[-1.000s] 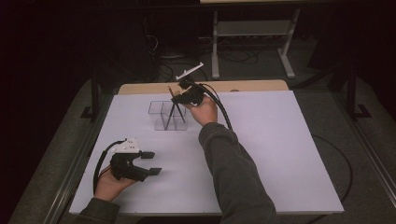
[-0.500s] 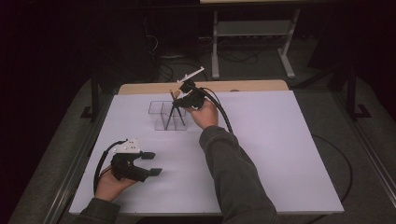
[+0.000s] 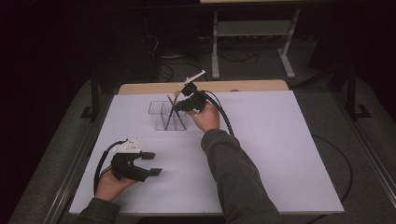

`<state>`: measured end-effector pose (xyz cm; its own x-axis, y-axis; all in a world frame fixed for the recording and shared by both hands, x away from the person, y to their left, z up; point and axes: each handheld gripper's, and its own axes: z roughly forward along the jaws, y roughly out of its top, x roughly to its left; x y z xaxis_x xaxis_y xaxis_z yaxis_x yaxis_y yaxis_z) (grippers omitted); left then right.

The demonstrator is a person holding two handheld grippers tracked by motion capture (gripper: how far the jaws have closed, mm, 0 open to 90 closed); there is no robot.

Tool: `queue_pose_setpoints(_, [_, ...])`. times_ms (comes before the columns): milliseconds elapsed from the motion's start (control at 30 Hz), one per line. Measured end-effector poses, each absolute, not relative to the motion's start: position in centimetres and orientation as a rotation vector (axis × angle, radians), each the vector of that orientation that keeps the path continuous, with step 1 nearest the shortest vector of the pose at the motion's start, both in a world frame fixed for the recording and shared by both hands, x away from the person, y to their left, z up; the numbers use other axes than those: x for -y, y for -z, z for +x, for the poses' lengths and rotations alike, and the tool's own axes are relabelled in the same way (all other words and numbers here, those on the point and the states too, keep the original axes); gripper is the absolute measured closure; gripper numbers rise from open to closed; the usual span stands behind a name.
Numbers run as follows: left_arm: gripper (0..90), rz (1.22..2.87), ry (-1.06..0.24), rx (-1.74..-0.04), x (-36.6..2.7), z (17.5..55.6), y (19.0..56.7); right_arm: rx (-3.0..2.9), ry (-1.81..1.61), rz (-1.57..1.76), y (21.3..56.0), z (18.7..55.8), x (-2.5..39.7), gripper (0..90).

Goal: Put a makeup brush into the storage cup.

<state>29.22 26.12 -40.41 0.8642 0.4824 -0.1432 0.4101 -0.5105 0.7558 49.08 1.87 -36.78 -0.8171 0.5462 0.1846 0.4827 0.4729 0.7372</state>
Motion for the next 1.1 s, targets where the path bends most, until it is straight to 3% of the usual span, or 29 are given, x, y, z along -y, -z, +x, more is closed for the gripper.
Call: queue_pose_setpoints(1100, [29.2, 2.194, -0.117, -0.642, -25.4, 29.4, 40.5, -2.596, -1.411, 0.951, 36.3, 46.9, 2.9, 63.1])
